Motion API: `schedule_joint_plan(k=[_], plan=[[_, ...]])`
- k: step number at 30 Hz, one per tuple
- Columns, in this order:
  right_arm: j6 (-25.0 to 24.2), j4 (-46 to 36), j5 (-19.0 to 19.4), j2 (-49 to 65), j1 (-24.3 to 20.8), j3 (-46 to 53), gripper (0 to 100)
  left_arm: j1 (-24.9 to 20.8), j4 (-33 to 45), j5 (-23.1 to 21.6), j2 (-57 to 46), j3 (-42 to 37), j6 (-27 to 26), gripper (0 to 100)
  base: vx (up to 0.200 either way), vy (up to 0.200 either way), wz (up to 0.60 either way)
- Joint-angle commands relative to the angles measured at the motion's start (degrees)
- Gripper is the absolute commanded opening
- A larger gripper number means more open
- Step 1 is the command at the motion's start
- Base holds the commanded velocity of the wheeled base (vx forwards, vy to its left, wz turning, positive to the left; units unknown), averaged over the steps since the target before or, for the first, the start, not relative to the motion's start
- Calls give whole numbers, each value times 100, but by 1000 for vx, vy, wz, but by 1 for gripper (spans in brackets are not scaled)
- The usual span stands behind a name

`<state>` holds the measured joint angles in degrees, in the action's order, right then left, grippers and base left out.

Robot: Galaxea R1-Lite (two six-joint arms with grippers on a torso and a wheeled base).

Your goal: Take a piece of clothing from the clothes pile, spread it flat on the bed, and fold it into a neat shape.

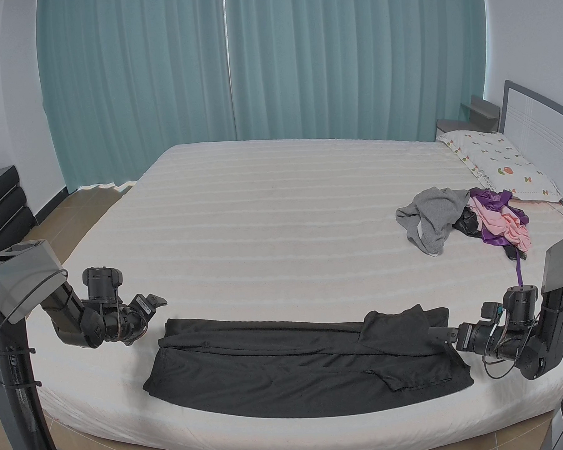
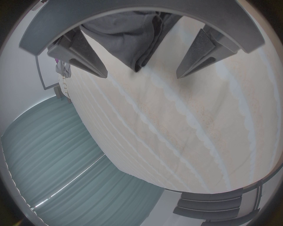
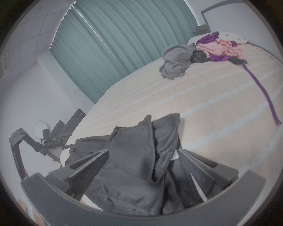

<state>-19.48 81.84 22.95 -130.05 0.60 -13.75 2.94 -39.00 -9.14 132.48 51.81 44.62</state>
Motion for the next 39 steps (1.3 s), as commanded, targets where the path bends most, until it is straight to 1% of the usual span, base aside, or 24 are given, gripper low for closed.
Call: schedule_joint_plan(k=[1, 3, 5, 6, 7, 8, 10, 12, 13, 14, 15, 16, 17, 19, 20, 21, 22, 24, 26, 32, 35, 36, 39], plan=[[-29, -203, -309, 454, -60, -242, 100, 40, -20, -255, -442, -391, 38, 100, 0, 0, 0], [-144, -185, -538, 568, -51, -137, 100, 40, -3, -413, -582, -532, 47, 100, 0, 0, 0], [-425, -185, -590, 691, -77, 48, 100, 40, 6, -483, -662, -611, 38, 100, 0, 0, 0], [-706, -177, -617, 797, -95, 162, 100, 31, 15, -536, -697, -646, 38, 100, 0, 0, 0], [-706, -177, -617, 797, -95, 162, 100, 31, 15, -536, -697, -646, 38, 100, 0, 0, 0], [-1005, -194, -643, 955, -104, 276, 100, 31, 33, -589, -697, -663, 38, 100, -200, 0, 0], [-1111, -194, -652, 1043, -77, 382, 100, 5, 33, -615, -679, -716, 38, 100, -200, 0, 0], [-1198, -177, -854, 1122, -86, 567, 100, -21, 33, -677, -670, -769, 3, 100, -200, 0, 0], [-1207, -177, -863, 1122, -86, 575, 100, -21, 33, -677, -670, -769, 3, 100, -200, 0, 0], [-1392, -142, -1021, 1166, -121, 672, 100, -30, 33, -729, -644, -778, -6, 100, 0, 0, 0], [-1612, -98, -1047, 1184, -174, 725, 100, -30, 33, -747, -635, -778, -14, 100, 0, 0, 0], [-1612, -98, -1047, 1184, -174, 725, 100, -30, 33, -747, -635, -778, -14, 100, 0, 0, 0], [-2077, -10, -1047, 1131, -244, 786, 100, -30, 41, -747, -626, -848, -181, 100, 0, 0, 0], [-2403, 140, -1056, 999, -262, 804, 100, -30, 33, -756, -644, -1068, -542, 100, 0, 0, 0], [-2420, 157, -1065, 990, -262, 813, 100, -30, 33, -756, -644, -1077, -577, 100, 0, 0, 0], [-2455, 289, -1083, 920, -262, 857, 100, -39, 15, -764, -662, -1208, -779, 100, 0, 0, 0], [-2446, 403, -1083, 920, -262, 936, 100, -39, 6, -764, -679, -1279, -849, 100, 0, 0, 0], [-2455, 526, -1074, 911, -253, 1041, 100, -39, 24, -756, -688, -1305, -849, 100, 0, 0, 0], [-2455, 764, -1047, 858, -262, 1261, 100, -56, 6, -677, -697, -1560, -876, 100, 0, 0, 0], [-2482, 790, -1030, 797, -297, 1331, 100, -83, -20, -501, -846, -2061, -770, 100, 0, 0, 0], [-2499, 790, -1039, 727, -350, 1349, 100, -83, -20, -422, -820, -2078, -770, 100, 0, 0, 0], [-2499, 790, -1039, 691, -359, 1358, 100, -92, -29, -334, -793, -2078, -770, 100, 0, 0, 0], [-2499, 790, -1039, 621, -341, 1349, 100, -197, -20, -211, -785, -2096, -762, 100, 0, 0, 0]])
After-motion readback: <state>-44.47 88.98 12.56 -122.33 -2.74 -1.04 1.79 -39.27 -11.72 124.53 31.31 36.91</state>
